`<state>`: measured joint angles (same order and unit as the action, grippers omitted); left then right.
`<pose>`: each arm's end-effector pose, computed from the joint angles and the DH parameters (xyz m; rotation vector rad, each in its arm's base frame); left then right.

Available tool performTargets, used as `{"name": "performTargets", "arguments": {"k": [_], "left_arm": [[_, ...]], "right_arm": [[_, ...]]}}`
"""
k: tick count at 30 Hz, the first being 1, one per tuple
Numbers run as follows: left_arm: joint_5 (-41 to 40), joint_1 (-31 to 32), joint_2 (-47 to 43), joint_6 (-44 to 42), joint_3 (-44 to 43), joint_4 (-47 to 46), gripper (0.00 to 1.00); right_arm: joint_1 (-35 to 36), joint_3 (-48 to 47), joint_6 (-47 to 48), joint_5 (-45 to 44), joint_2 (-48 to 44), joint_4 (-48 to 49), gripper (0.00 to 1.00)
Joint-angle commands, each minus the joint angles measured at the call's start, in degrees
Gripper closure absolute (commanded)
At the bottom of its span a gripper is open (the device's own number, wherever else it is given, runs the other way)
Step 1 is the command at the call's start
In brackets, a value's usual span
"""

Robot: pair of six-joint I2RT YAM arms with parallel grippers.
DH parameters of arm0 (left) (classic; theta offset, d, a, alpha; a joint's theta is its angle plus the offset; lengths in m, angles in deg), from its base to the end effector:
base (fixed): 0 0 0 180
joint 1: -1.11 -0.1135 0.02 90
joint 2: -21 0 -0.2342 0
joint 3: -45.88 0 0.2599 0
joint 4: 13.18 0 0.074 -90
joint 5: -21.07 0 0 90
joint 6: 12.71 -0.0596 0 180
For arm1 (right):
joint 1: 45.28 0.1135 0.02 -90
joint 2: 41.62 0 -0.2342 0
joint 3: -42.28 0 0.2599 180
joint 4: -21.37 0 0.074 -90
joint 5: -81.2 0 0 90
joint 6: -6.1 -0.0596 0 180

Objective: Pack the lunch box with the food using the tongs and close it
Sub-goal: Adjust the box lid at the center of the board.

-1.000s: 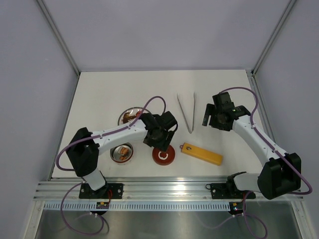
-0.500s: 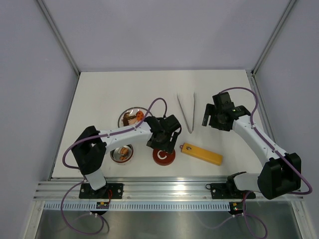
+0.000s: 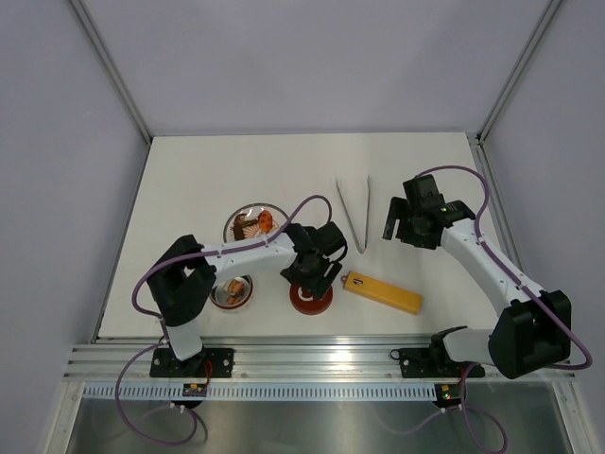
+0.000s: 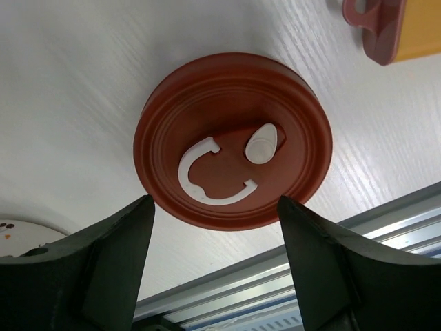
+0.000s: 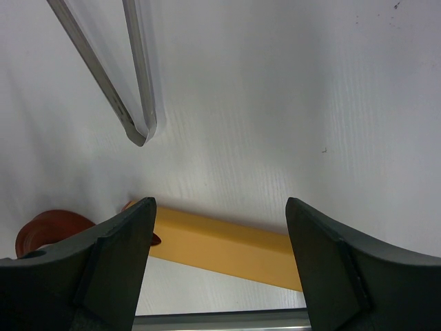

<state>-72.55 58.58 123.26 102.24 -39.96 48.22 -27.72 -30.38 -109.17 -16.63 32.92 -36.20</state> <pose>0.1899 -0.2907 0.1384 0.8129 2.8224 -0.1366 0.2741 0.0782 0.2161 0.2229 2.5862 0.0934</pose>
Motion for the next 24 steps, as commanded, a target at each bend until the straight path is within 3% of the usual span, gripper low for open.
{"name": "performTargets", "arguments": {"k": [1,17,24], "left_arm": [[3.2,0.3,0.7,-6.6,-1.6,-1.0,0.25],[4.9,0.3,3.8,-11.4,-4.9,-0.3,0.26],[3.9,0.3,2.5,-3.9,-5.5,1.0,0.25]], "right_arm": [[-0.2,-0.8,0.5,0.6,-0.8,0.4,0.16],[-0.2,-0.9,0.2,0.5,-1.2,0.0,0.16],[-0.1,-0.6,0.2,1.0,-1.5,-0.1,0.16]]}}
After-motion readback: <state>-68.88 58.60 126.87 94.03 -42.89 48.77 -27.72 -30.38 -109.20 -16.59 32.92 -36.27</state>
